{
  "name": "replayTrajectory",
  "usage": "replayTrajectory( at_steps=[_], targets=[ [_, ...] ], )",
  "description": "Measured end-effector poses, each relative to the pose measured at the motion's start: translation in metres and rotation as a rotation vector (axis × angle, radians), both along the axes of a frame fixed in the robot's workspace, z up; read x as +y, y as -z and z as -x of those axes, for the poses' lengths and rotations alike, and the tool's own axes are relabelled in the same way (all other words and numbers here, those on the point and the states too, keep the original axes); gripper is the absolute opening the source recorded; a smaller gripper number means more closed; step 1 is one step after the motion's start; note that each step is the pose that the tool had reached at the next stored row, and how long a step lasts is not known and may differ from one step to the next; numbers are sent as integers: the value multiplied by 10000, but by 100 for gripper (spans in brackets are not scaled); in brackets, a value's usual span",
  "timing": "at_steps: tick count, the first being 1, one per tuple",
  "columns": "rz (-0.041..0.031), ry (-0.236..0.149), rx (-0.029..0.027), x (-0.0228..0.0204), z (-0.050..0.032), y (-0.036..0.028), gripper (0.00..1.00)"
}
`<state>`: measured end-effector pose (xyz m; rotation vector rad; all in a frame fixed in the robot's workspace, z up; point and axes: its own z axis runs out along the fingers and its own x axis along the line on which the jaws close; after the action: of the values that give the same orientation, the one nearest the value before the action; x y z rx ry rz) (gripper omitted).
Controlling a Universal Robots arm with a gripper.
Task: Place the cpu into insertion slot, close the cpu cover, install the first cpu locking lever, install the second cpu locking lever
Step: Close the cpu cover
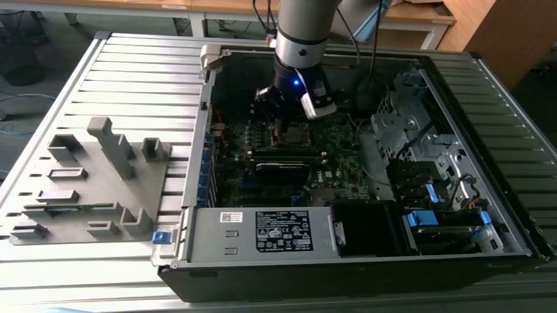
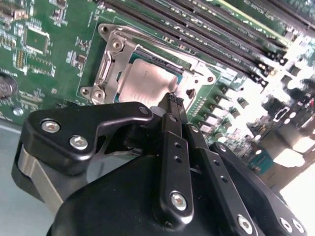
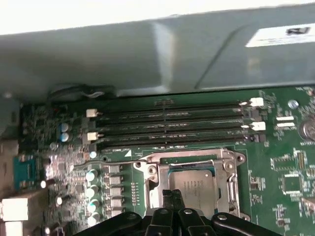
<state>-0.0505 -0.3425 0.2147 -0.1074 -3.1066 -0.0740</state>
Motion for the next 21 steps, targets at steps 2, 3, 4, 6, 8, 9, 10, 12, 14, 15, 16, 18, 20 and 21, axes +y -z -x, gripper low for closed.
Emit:
replayTrajectory(
  at_steps=[2,3,4,6,8,9,10,12,14,15,16,18,20,21],
  targets=[
    [-1,-360,0,0,0,2,11],
    [0,-541,0,0,0,3,11],
    [-1,-720,-1,0,0,5,11],
    [-1,-1021,-12,0,0,8,11],
    [3,-1205,-74,0,0,16,11],
    [7,-1255,-112,0,1,19,11],
    [10,-1271,-153,0,8,21,11],
    [11,-1271,-179,0,36,25,11],
    [12,-1229,-180,0,63,28,11],
    [14,-1176,-178,0,74,29,11],
    [14,-1120,-179,0,85,30,11],
    [16,-1051,-178,0,92,31,11],
    [15,-1014,-179,0,96,35,11],
    [14,-998,-179,0,101,40,11]
  ],
)
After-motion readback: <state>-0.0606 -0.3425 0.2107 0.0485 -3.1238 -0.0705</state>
